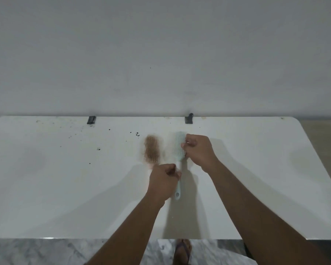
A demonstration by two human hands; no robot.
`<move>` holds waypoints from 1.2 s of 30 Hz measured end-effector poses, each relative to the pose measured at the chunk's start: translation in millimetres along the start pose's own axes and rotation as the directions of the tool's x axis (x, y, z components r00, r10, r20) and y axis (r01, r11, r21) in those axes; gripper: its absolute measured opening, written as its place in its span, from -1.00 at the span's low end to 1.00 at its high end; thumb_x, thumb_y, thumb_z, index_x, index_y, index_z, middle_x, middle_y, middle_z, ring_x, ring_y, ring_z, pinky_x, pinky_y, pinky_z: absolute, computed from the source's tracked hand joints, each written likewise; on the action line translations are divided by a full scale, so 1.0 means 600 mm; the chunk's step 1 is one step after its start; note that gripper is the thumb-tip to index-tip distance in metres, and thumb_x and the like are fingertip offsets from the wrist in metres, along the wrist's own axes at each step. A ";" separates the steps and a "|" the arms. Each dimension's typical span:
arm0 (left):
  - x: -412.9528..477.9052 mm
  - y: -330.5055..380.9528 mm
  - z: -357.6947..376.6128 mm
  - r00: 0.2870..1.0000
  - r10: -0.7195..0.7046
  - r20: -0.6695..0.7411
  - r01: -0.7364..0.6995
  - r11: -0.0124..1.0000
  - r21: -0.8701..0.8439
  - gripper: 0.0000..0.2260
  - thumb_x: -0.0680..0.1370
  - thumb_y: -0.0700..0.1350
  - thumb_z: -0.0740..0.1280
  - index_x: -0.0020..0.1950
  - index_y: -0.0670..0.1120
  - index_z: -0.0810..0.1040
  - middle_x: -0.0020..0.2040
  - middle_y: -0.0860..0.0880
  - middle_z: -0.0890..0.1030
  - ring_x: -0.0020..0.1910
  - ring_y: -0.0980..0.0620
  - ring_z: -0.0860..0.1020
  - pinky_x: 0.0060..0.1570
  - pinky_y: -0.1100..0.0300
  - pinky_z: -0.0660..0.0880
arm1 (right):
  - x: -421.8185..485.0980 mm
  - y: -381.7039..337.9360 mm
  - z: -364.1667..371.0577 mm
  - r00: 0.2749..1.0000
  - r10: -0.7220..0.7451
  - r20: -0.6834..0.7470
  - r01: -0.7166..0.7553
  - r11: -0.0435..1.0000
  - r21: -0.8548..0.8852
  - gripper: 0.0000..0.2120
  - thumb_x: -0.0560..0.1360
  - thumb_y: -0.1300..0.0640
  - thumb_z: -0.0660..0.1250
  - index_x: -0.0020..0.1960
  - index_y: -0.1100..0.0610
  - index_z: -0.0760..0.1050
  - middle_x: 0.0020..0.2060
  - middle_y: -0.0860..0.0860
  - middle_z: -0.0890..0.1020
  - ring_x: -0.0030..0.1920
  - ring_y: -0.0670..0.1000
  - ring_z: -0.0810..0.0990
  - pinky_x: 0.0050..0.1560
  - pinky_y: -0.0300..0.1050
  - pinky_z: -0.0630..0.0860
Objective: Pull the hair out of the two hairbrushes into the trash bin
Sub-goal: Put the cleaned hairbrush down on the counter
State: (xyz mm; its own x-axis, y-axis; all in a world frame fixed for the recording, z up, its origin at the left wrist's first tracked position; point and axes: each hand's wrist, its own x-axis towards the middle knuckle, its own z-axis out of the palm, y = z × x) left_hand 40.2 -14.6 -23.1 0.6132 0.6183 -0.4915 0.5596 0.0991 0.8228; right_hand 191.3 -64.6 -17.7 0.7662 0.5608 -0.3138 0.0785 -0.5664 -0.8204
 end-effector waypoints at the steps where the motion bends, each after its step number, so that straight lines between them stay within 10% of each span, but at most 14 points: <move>1: 0.002 0.001 0.001 1.000 0.003 -0.014 -0.002 1.000 0.023 -0.81 0.47 -0.15 0.38 -0.32 -0.17 0.51 -0.36 0.01 0.48 -0.34 0.02 0.40 -0.28 0.12 0.43 | 0.001 -0.001 0.000 1.000 0.003 0.001 -0.003 1.000 -0.012 -0.53 0.52 0.25 0.36 -0.51 -0.08 0.40 -0.60 -0.16 0.38 -0.40 0.00 0.46 -0.36 -0.20 0.30; 7: -0.001 0.013 0.003 0.995 0.068 -0.067 -0.052 0.977 0.207 -0.73 0.46 -0.17 0.47 -0.28 0.11 0.45 -0.21 0.05 0.59 -0.14 0.00 0.60 0.03 0.13 0.54 | 0.000 0.000 0.010 0.996 -0.084 -0.034 0.076 0.977 -0.198 -0.62 0.52 0.29 0.29 -0.32 0.09 0.14 -0.45 -0.03 0.26 -0.40 -0.05 0.20 -0.41 -0.33 0.22; 12: -0.005 0.011 0.007 0.996 0.059 -0.063 -0.039 0.957 0.287 -0.91 0.46 -0.11 0.48 -0.06 -0.05 0.65 -0.03 -0.04 0.66 -0.02 -0.04 0.63 0.06 0.10 0.56 | -0.007 0.013 0.014 0.998 -0.043 -0.049 0.033 0.979 -0.201 -0.74 0.51 0.29 0.30 -0.32 0.13 0.34 -0.37 0.10 0.52 -0.27 0.02 0.45 -0.23 -0.32 0.36; 16: -0.003 0.005 0.009 0.997 0.042 -0.067 -0.014 0.927 0.376 -0.71 0.48 0.00 0.45 0.19 0.01 0.63 0.10 -0.04 0.49 -0.01 -0.02 0.58 0.10 0.09 0.55 | -0.012 0.011 0.013 0.997 -0.034 -0.069 0.023 0.987 -0.162 -0.77 0.51 0.30 0.33 0.09 0.44 0.49 0.05 0.35 0.63 0.14 0.27 0.60 0.21 0.15 0.54; 20: -0.007 0.003 0.004 0.993 0.068 -0.101 -0.039 0.964 0.262 -0.71 0.48 -0.03 0.46 0.19 -0.01 0.60 0.12 0.00 0.55 0.09 -0.01 0.57 0.10 0.17 0.49 | -0.017 0.007 0.017 0.997 -0.042 -0.065 0.030 0.982 -0.185 -0.86 0.52 0.25 0.34 -0.05 0.35 0.56 -0.10 0.24 0.69 -0.03 0.20 0.66 0.13 0.00 0.57; 27: -0.024 0.009 -0.085 0.949 0.016 -0.316 -0.056 0.991 -0.118 -0.79 0.49 -0.02 0.47 0.10 -0.01 0.68 -0.04 0.09 0.70 -0.07 0.04 0.67 0.00 0.00 0.63 | -0.028 -0.032 0.009 0.985 -0.106 -0.135 0.088 0.987 -0.136 -0.59 0.56 0.09 0.41 0.37 0.17 0.53 0.27 0.02 0.62 0.19 -0.04 0.63 0.20 -0.32 0.36; 36: -0.031 -0.035 -0.139 0.954 -0.220 -0.202 0.174 0.959 -0.223 -0.65 0.48 -0.03 0.51 0.21 -0.13 0.61 -0.01 -0.04 0.69 -0.12 0.00 0.65 -0.24 0.13 0.59 | -0.048 -0.083 0.098 0.995 -0.071 0.072 0.082 0.983 -0.163 -0.59 0.53 0.04 0.42 0.33 0.18 0.55 0.27 0.06 0.63 0.13 -0.01 0.65 0.27 -0.16 0.47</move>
State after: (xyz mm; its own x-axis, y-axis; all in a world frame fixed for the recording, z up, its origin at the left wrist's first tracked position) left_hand -29.4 36.9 -7.4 0.3495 0.7257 -0.5926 0.5188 0.3768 0.7674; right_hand 127.8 -17.2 4.3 0.7111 0.6412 -0.2883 0.2439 -0.6096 -0.7542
